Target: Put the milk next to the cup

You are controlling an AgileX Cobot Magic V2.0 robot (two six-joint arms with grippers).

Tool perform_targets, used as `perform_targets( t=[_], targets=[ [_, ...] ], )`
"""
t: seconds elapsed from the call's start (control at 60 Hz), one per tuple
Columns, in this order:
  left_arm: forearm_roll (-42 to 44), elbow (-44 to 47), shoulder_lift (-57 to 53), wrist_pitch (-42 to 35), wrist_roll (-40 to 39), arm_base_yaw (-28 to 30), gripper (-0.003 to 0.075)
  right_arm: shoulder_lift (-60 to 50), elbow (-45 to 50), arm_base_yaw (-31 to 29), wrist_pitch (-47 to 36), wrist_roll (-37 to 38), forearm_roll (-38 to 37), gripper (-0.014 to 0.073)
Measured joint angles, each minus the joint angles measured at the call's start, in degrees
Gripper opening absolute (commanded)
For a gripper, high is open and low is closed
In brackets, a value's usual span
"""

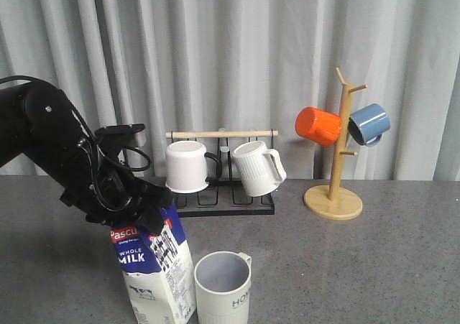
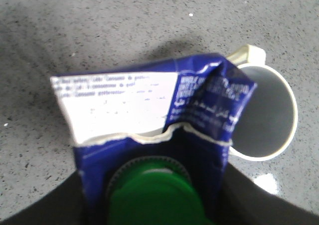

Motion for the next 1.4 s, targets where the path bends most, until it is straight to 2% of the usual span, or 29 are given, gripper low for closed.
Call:
perform_targets(
  t=[0.284,0.467,0.901,1.284,1.401],
  targets=[
    [-0.1,0.0,0.0,0.0,0.1,0.0,0.0418,0.0,0.0,0.0,0.0,0.0,0.0,-0.0005],
    [-0.1,0.0,0.0,0.0,0.0,0.0,0.0508,0.0,0.0,0.0,0.0,0.0,0.1,-0.0005],
    [-0.1,0.0,-0.7,0.0,-0.1,0.0,0.0514,0.0,0.0,0.0,0.0,0.0,0.1,-0.0005],
    [-0.1,0.0,-8.4,0.1,-0.3,0.0,0.0512,0.0,0.0,0.0,0.0,0.1,0.1,-0.0005],
    [-0.1,0.0,-12.1,0.1,-0.3,0.0,0.0464,0.0,0.0,0.0,-0.6,0.2,0.1,-0.0005]
  ],
)
